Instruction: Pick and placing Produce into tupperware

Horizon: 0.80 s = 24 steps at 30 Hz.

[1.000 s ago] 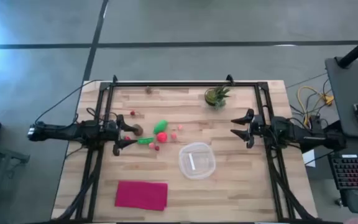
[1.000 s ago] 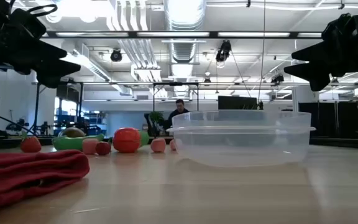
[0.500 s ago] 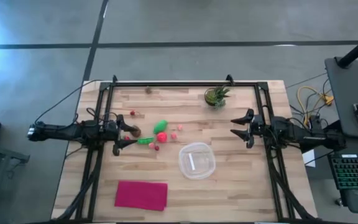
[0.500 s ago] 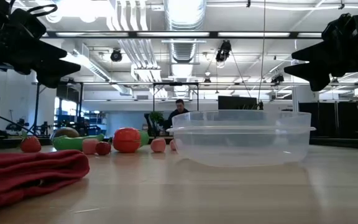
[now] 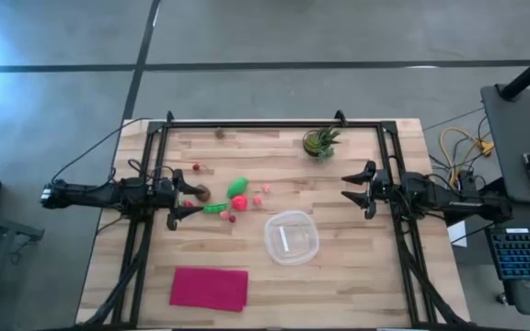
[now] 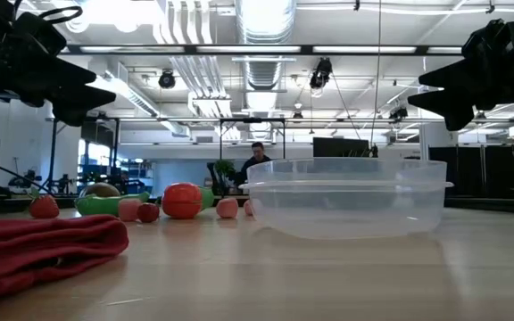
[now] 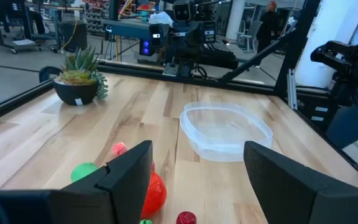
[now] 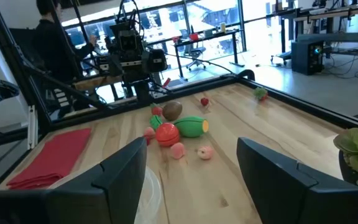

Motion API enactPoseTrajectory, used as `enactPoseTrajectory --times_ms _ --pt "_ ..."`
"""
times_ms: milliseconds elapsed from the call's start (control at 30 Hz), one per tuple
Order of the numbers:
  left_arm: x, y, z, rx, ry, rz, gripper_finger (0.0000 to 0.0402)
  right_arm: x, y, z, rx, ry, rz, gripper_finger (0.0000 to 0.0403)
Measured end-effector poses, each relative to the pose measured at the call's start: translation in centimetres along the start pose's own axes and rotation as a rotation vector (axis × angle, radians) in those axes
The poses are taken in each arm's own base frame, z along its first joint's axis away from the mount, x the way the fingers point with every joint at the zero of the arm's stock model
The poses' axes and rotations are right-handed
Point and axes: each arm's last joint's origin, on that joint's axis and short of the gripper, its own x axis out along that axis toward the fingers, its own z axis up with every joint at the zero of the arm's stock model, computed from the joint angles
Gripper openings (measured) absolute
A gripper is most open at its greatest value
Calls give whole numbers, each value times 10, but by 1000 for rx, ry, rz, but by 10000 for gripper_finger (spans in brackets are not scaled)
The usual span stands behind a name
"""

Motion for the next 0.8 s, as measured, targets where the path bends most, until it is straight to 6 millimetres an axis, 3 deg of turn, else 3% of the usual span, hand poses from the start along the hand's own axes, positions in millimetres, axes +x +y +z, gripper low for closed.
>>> enactPoseTrajectory --times_ms 400,633,800 --pt "0 0 0 0 0 0 240 0 0 1 1 -13 2 242" --pt "0 0 0 0 0 0 240 -3 2 25 70 -278 -51 242" --pt "0 0 0 1 0 0 240 -5 2 29 73 -330 -67 242"
